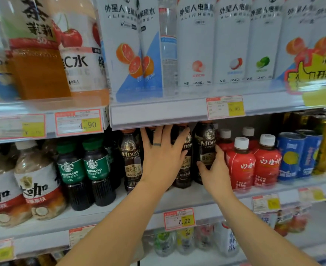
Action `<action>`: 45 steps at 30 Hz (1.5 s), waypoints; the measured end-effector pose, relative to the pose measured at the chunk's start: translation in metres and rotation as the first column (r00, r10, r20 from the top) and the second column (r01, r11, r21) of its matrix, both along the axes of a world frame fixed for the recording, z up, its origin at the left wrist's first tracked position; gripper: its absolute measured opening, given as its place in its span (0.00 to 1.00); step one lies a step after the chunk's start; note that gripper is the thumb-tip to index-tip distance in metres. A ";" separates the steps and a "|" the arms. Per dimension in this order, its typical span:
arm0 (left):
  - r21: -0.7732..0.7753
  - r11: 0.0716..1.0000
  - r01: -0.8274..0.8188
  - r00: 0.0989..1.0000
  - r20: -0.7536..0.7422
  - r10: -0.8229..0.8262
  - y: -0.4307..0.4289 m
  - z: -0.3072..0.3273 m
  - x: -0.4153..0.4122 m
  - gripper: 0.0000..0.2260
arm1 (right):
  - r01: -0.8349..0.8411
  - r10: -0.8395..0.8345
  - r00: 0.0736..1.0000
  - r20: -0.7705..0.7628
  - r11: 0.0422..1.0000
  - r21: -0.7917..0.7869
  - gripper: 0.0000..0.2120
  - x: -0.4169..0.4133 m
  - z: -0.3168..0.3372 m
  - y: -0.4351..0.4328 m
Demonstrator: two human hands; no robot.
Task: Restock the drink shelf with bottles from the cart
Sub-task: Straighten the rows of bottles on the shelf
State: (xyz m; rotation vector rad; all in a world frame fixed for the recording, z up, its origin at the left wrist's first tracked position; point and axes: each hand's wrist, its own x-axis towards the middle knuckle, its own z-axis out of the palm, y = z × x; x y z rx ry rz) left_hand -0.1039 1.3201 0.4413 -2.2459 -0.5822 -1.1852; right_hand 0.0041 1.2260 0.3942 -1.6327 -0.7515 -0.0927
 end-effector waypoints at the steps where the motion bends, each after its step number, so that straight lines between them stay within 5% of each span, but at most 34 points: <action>1: 0.005 1.000 0.011 1.000 0.000 -0.011 0.001 -0.001 -0.001 0.23 | -0.006 0.006 1.000 0.009 1.000 -0.011 0.31 0.000 0.001 -0.001; 3: 0.023 0.999 0.032 0.999 0.002 -0.032 0.001 -0.004 -0.004 0.22 | 0.009 -0.007 0.998 0.062 0.999 -0.036 0.33 -0.004 0.001 -0.004; 8: 0.053 0.998 0.046 0.994 0.101 -0.051 0.006 -0.027 -0.029 0.20 | 0.038 -0.099 0.880 0.465 0.989 0.140 0.26 -0.036 0.001 -0.015; 14: -0.046 0.996 -0.072 0.987 0.139 0.078 0.013 -0.036 -0.043 0.24 | 0.014 0.043 0.950 0.309 0.984 -0.178 0.36 -0.043 -0.013 0.009; 21: -0.062 0.989 -0.131 0.989 0.062 0.135 0.020 -0.038 -0.050 0.34 | 0.104 -0.069 0.954 0.293 0.989 -0.103 0.33 -0.044 -0.006 0.018; 29: -0.085 0.993 -0.087 0.995 0.044 0.091 0.021 -0.037 -0.054 0.32 | 0.102 -0.093 0.953 0.288 0.995 -0.016 0.32 -0.052 -0.006 0.014; 34: -0.153 0.983 0.100 0.973 0.221 -0.065 0.018 -0.045 -0.062 0.29 | -0.070 0.040 0.900 0.434 0.996 0.053 0.24 -0.074 -0.002 0.009; 38: -0.369 0.884 0.288 0.915 0.377 -0.141 0.012 -0.052 -0.074 0.33 | -0.105 0.146 0.937 0.317 0.984 -0.145 0.30 -0.078 -0.006 0.026; 45: -0.742 0.550 0.383 0.901 0.431 -0.046 0.013 -0.055 -0.080 0.42 | 0.001 0.048 0.943 0.330 0.989 -0.147 0.31 -0.083 -0.006 0.038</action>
